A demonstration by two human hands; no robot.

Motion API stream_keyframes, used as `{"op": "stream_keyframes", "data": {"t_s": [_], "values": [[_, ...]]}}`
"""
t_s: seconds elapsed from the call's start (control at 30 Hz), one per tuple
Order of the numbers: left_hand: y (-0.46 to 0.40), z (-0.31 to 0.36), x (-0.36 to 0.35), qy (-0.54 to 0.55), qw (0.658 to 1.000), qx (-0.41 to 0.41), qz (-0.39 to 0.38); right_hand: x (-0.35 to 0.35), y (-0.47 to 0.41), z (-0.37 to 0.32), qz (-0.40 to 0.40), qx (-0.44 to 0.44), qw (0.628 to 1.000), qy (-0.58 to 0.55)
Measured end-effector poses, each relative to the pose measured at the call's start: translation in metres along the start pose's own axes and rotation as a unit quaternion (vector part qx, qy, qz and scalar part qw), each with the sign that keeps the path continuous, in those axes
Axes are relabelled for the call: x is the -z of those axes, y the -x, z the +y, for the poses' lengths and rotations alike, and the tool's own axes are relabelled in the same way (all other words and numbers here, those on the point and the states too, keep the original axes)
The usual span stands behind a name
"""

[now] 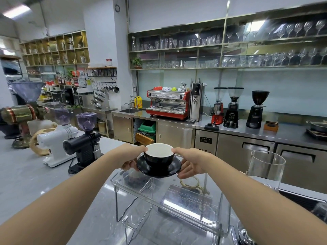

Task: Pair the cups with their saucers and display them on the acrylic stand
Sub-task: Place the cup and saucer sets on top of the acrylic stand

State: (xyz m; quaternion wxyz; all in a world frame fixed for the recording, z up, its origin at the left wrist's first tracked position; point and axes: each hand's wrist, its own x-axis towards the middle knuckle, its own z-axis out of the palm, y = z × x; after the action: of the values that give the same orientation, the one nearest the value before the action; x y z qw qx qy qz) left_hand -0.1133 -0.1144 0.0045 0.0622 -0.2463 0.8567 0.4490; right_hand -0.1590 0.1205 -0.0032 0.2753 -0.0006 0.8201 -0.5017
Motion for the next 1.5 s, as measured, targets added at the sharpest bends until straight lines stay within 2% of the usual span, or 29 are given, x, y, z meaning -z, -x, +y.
{"op": "stream_keyframes", "data": {"t_s": [0.57,0.87,1.03,1.27,1.5], "values": [[-0.003,-0.011,-0.006,-0.055,0.989,-0.083,0.11,-0.003,0.012,0.0,-0.002,0.031,0.999,0.015],[0.019,-0.01,-0.001,-0.044,0.985,-0.087,0.146,0.007,0.031,-0.002,0.031,0.046,0.997,0.053],[0.051,-0.005,0.003,0.018,0.989,-0.098,0.109,0.018,0.056,0.001,0.05,0.075,0.994,0.066],[0.11,-0.003,-0.006,0.12,0.987,-0.105,-0.018,0.028,0.102,0.011,0.039,0.124,0.989,0.074],[0.156,-0.013,-0.029,0.154,0.974,-0.138,-0.091,0.034,0.146,0.039,0.03,0.167,0.984,0.061]]}}
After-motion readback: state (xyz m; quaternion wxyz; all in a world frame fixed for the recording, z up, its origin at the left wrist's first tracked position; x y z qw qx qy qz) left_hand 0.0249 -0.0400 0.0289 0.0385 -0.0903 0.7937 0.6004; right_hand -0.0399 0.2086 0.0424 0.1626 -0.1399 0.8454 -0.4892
